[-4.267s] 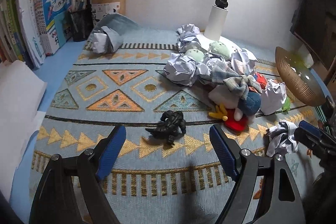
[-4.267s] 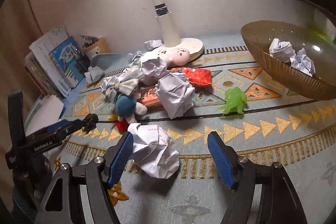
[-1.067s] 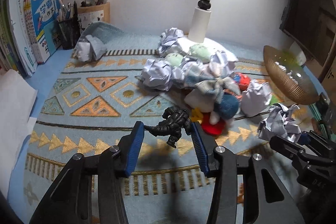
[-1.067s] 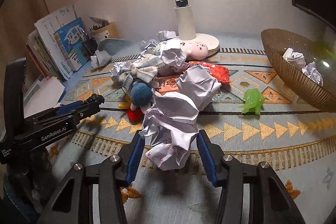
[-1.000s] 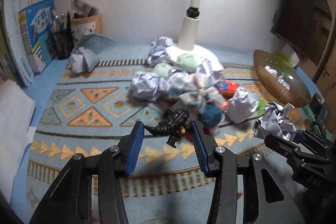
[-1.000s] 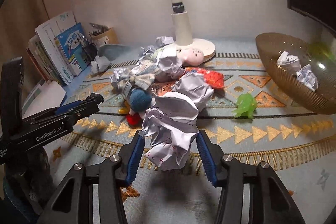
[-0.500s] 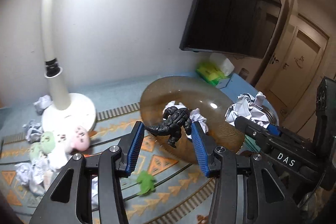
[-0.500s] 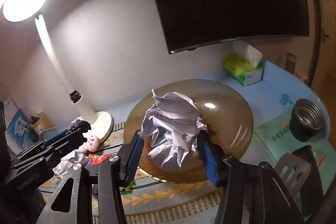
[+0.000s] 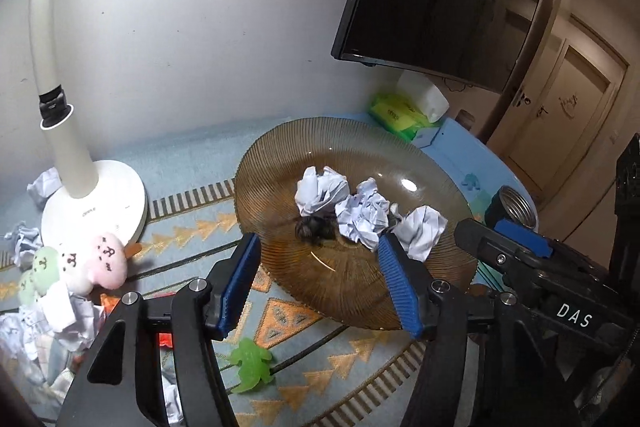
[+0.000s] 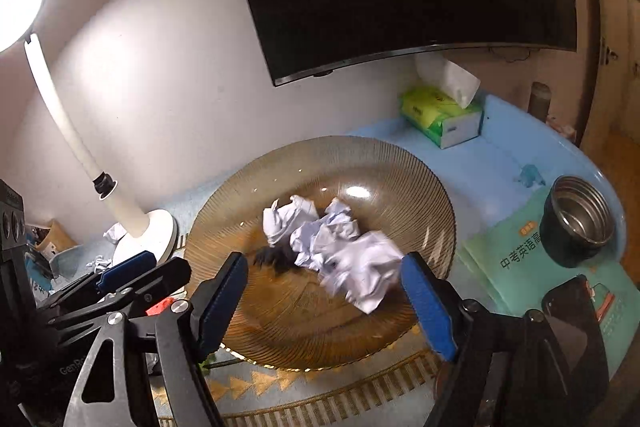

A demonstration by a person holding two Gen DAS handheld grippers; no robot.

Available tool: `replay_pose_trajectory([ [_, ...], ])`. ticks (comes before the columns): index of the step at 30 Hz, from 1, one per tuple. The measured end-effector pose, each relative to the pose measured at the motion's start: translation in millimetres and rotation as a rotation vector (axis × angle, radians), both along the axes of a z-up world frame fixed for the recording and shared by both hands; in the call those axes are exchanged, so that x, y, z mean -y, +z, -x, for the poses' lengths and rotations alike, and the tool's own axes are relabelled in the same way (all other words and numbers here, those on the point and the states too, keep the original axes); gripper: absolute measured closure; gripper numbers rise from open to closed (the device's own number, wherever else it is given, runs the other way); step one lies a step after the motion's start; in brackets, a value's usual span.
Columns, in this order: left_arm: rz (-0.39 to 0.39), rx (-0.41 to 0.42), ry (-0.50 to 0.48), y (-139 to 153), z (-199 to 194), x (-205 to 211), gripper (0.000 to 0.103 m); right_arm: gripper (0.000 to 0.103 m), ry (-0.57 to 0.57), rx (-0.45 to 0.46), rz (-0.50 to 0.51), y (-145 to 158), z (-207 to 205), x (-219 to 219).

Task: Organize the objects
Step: 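Drop the black figure and paper ball into the glass bowl with both grippers, then move both grippers back toward the pile of toys and paper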

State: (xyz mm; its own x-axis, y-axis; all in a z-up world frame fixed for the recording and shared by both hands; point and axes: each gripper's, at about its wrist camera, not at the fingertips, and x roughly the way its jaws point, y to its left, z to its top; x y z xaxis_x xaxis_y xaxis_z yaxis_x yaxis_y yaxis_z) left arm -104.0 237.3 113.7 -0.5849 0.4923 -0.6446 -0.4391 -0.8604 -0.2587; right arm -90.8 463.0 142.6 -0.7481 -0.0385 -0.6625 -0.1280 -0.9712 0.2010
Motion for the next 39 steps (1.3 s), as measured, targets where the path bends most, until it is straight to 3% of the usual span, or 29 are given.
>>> replay_pose_trajectory([
  [8,-0.044,-0.052,0.083,21.7,-46.2,64.2,0.043,0.025,0.111,-0.001,0.02,0.6,-18.8,43.2],
  [10,-0.056,-0.07,0.12,26.7,-58.4,84.1,0.04,0.025,0.152,-0.002,0.021,1.3,-23.9,60.2],
  [12,-0.066,-0.098,0.17,31.0,-74.3,108.9,0.027,0.025,0.192,-0.003,0.018,1.9,-28.4,78.6],
  [15,-0.026,-0.147,0.251,32.0,-96.0,141.3,0.027,0.025,0.253,-0.001,0.019,1.7,-33.9,106.1],
  [18,0.018,-0.148,0.343,19.4,-110.7,173.0,0.026,0.025,0.314,0.0,0.014,-2.8,-40.0,134.6],
  [22,0.046,-0.079,0.471,-18.2,-118.3,217.0,0.026,0.025,0.377,0.011,0.009,-18.8,-45.9,169.9],
  [26,0.136,-0.054,0.563,-55.2,-122.1,240.2,0.026,0.025,0.409,0.029,0.005,-45.1,-48.7,193.9],
  [32,0.129,-0.005,0.586,-86.3,-120.5,251.7,0.026,0.025,0.424,0.027,-0.039,-80.2,-52.9,212.8],
  [39,0.154,-0.02,0.552,-85.6,-123.0,242.2,0.026,0.025,0.408,0.078,-0.024,-102.2,-44.8,207.0],
])
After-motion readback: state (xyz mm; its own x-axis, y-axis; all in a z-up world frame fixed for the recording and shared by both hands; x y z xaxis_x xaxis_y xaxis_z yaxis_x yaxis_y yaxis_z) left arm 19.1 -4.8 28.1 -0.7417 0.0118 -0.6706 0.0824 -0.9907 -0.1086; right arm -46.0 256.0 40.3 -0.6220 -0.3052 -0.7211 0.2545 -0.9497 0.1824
